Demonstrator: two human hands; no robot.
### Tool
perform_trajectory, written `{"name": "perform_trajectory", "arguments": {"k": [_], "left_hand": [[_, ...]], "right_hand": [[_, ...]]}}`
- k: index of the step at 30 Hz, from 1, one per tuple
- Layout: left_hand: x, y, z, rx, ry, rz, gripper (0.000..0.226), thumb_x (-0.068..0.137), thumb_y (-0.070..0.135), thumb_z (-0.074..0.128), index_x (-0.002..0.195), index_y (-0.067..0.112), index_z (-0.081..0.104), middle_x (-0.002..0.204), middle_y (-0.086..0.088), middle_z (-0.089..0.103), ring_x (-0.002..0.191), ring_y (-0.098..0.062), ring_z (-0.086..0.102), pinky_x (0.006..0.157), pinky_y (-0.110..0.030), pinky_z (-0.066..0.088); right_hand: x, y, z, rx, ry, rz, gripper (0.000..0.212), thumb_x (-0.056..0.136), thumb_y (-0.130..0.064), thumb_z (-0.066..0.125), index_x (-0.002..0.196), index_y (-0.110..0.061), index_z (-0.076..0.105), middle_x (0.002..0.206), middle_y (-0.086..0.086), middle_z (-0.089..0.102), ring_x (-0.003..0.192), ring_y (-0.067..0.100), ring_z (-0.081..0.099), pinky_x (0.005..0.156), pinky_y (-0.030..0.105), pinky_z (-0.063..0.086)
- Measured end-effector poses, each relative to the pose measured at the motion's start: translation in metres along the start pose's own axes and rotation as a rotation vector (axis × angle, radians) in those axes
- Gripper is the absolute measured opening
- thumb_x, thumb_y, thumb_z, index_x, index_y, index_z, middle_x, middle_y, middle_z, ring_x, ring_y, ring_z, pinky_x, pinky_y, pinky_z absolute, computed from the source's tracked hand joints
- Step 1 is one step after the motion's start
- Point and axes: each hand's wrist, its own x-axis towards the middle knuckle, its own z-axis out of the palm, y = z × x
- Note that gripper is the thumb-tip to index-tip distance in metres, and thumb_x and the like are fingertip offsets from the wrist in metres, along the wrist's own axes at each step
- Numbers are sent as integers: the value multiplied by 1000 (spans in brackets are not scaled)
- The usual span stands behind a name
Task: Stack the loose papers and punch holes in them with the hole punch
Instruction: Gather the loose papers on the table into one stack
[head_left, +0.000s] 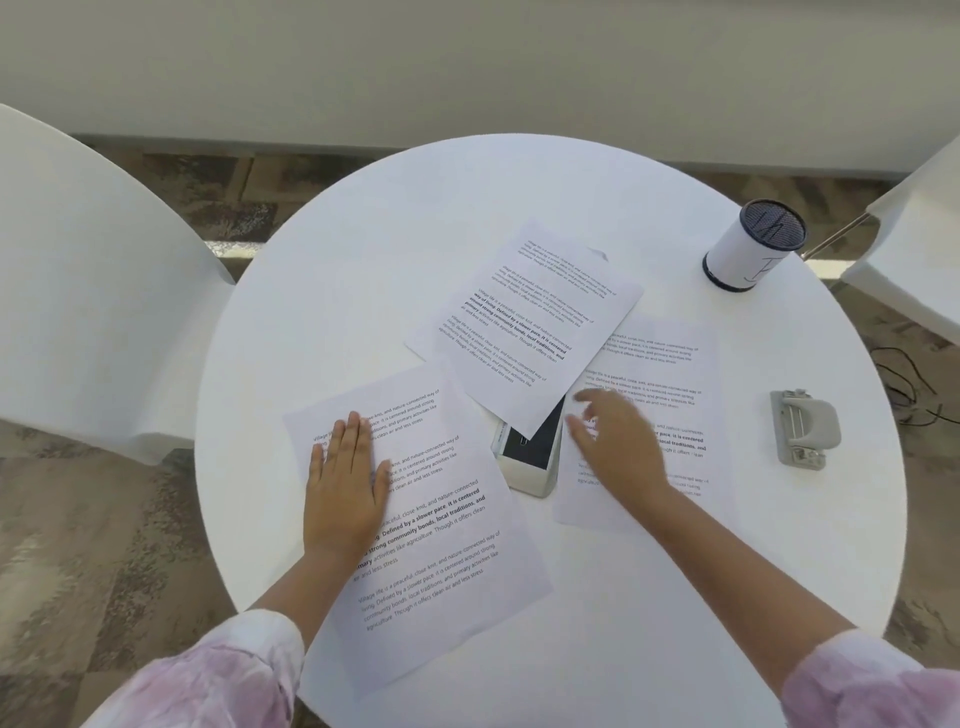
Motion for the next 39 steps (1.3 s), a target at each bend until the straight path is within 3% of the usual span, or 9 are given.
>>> {"name": "perform_trajectory", "arguments": {"k": [4, 7, 10, 13, 22, 30, 32, 36, 39], "left_hand": [[-1, -1, -1, -37, 1, 2, 67, 91, 45, 14, 145, 6, 20, 154, -5, 19, 142, -16, 14, 116, -36, 5], [-2, 0, -2, -99, 12, -3, 67, 91, 45, 15, 146, 8, 16, 155, -4, 15, 142, -16, 13, 116, -32, 3], [-2, 0, -4, -127, 15, -5, 67, 91, 45, 17, 146, 8, 13, 155, -4, 14, 142, -15, 13, 116, -29, 1], [-3, -1, -3, -133, 11, -9, 67, 92, 45, 19, 146, 7, 13, 155, -6, 14, 142, -14, 12, 116, -27, 0], [0, 3, -7, -159, 42, -3, 80, 88, 62, 6, 146, 6, 12, 155, -6, 12, 142, -18, 12, 115, -29, 3], [13, 18, -25, -395, 149, -238, 69, 94, 42, 32, 146, 5, 5, 156, -8, 6, 143, -19, 8, 116, -32, 11], [18, 26, -32, -559, 145, -299, 68, 95, 36, 38, 147, 6, 7, 156, -8, 11, 142, -19, 13, 114, -29, 13], [34, 39, -46, -905, 66, -389, 48, 92, 29, 51, 135, 10, 40, 130, -5, 53, 116, -17, 49, 98, -30, 38], [45, 50, -59, -1137, 42, -455, 30, 91, 15, 54, 121, 7, 52, 93, -3, 64, 82, -13, 59, 73, -22, 47]], "right_hand": [[-7, -45, 20, 110, -356, 43, 24, 88, -36, 54, 107, -23, 62, 76, -13, 53, 85, 13, 54, 72, 26, 39], [-7, -60, 32, 101, -410, 37, 32, 90, -37, 52, 117, -20, 59, 90, -5, 59, 102, 18, 57, 80, 28, 42], [-7, -66, 37, 32, -404, 66, 38, 91, -39, 49, 123, -20, 54, 118, 2, 61, 113, 21, 54, 89, 32, 42], [-6, -70, 40, 50, -387, 111, 37, 90, -38, 51, 122, -18, 54, 123, 2, 60, 113, 22, 55, 90, 32, 42], [6, -74, 40, 291, -397, 196, 20, 84, -32, 62, 94, -15, 65, 89, -5, 59, 86, 14, 55, 72, 26, 40], [17, -69, 21, 499, -180, 139, 11, 90, -26, 56, 94, -17, 60, 77, -3, 60, 57, 6, 48, 54, 20, 38], [23, -65, 13, 593, -129, 175, 7, 89, -25, 58, 91, -18, 60, 77, -1, 64, 61, 11, 54, 59, 23, 43], [34, -54, -4, 746, -53, 241, 6, 86, -24, 62, 88, -19, 60, 75, -2, 65, 66, 16, 60, 64, 28, 48], [41, -41, -18, 791, -23, 254, 5, 86, -23, 63, 87, -19, 60, 74, -3, 65, 69, 16, 61, 71, 31, 52]]}}
